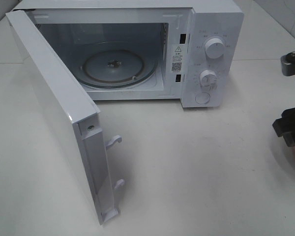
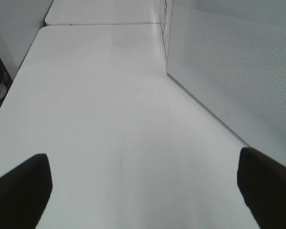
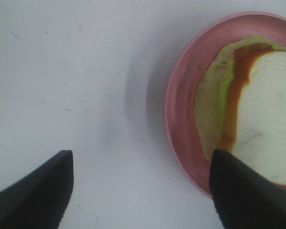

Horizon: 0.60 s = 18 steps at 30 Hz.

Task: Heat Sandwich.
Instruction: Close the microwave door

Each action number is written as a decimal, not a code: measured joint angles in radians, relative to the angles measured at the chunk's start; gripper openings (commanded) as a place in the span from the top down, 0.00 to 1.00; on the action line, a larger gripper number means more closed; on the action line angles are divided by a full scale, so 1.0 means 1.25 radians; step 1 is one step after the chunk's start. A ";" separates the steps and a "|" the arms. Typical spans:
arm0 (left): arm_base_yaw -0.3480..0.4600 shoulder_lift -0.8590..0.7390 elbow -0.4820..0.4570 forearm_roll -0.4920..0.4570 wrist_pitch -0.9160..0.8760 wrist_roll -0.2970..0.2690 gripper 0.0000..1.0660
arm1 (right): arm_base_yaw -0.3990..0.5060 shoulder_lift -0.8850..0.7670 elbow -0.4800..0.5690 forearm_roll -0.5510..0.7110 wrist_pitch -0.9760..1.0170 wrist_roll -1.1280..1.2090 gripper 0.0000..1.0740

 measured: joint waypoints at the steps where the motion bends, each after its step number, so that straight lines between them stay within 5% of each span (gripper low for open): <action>1: 0.000 0.000 0.000 0.000 0.000 0.000 0.05 | 0.000 0.000 0.000 0.000 0.000 0.000 0.29; 18: 0.000 0.000 0.000 0.000 0.000 0.000 0.05 | 0.000 -0.382 0.000 0.101 0.150 -0.110 0.29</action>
